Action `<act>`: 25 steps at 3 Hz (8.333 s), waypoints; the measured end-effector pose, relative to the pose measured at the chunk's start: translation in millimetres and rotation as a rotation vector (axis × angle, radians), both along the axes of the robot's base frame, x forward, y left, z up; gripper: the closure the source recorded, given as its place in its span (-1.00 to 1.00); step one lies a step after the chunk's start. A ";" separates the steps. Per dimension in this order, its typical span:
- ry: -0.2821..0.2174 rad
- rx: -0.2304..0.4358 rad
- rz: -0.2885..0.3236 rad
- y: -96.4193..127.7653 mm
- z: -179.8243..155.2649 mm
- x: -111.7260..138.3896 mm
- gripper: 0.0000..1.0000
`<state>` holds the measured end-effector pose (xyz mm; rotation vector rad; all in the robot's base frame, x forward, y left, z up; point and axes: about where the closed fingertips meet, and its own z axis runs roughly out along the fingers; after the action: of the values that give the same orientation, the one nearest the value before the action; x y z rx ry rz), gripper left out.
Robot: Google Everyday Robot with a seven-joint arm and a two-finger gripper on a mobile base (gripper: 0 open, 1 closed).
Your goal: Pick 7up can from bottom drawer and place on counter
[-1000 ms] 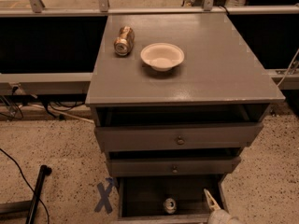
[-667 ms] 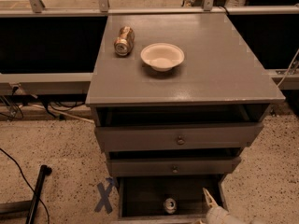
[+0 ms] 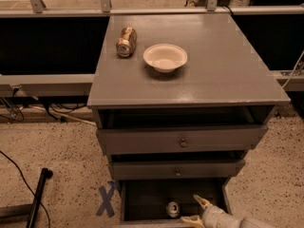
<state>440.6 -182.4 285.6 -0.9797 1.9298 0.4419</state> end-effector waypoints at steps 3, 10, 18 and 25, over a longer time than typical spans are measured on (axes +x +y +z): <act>0.075 0.103 0.112 47.2 -40.4 13.7 -0.76; 0.055 0.217 0.145 72.1 -51.6 24.4 1.00; -0.184 0.390 0.380 100.8 301.7 -36.5 1.00; -0.135 0.334 0.624 -29.7 610.3 6.3 1.00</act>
Offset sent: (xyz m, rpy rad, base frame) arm 0.0138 0.0403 -0.0496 0.1013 0.0892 0.0961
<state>446.9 -212.1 895.9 -1.3339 1.3410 0.9888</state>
